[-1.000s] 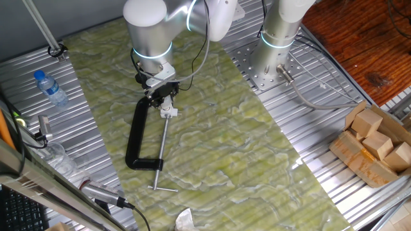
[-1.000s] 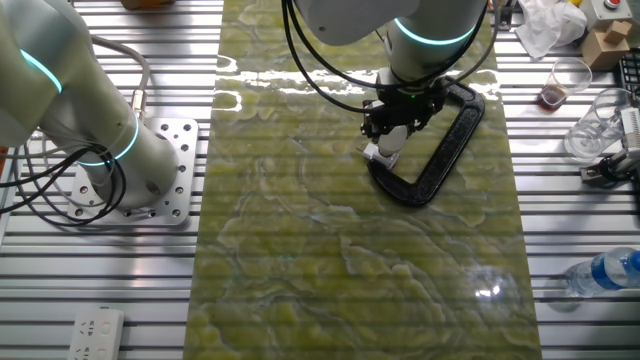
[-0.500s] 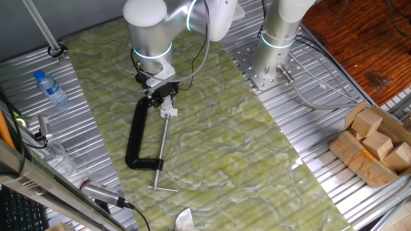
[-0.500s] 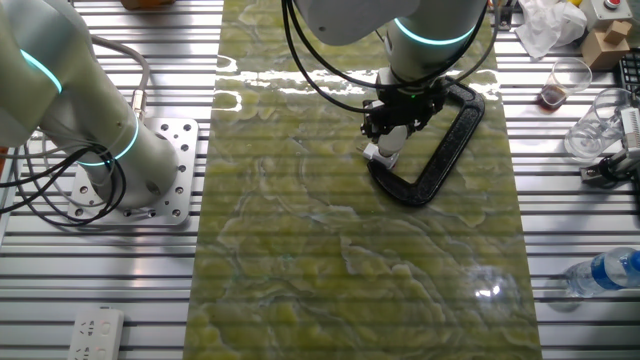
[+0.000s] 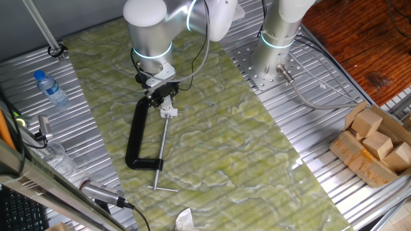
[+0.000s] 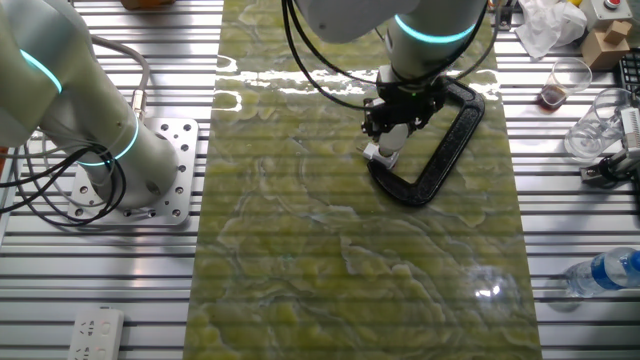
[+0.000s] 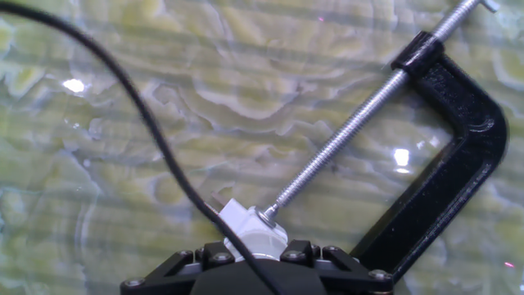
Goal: Take out the light bulb by rotating it
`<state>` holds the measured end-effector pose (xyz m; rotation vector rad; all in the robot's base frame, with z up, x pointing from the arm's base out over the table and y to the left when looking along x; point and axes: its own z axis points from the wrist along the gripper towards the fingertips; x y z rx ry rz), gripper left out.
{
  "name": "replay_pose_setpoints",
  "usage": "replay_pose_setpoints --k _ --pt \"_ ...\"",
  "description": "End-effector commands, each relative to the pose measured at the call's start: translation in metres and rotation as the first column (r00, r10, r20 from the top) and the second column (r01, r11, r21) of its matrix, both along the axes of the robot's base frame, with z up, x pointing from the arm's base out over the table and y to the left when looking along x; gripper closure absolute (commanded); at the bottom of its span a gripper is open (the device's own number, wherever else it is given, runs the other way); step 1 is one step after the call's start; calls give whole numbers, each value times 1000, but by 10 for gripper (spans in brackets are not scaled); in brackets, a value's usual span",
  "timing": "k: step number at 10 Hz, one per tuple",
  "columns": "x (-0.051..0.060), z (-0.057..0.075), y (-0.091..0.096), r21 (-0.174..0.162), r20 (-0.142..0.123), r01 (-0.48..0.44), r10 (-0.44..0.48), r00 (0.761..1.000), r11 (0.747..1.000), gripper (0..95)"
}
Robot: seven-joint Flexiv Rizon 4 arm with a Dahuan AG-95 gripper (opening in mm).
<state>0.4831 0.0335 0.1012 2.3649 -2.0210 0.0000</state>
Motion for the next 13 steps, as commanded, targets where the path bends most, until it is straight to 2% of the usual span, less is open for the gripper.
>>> replay_pose_setpoints --k 1,3,7,10,11,12,13 --pt "0 0 -1 -1 4 4 -4 1000 1000 760" --pt "0 0 -1 0 4 3 -3 1000 1000 760" --pt "1 0 -1 -2 2 62 -62 998 998 760" --pt "0 9 1 -4 4 198 -198 980 980 760" --pt "0 11 2 0 1 269 -269 963 963 760" --pt "-1 15 2 -12 6 375 -375 927 927 760" --pt "-1 17 4 -15 4 486 -486 874 874 950"
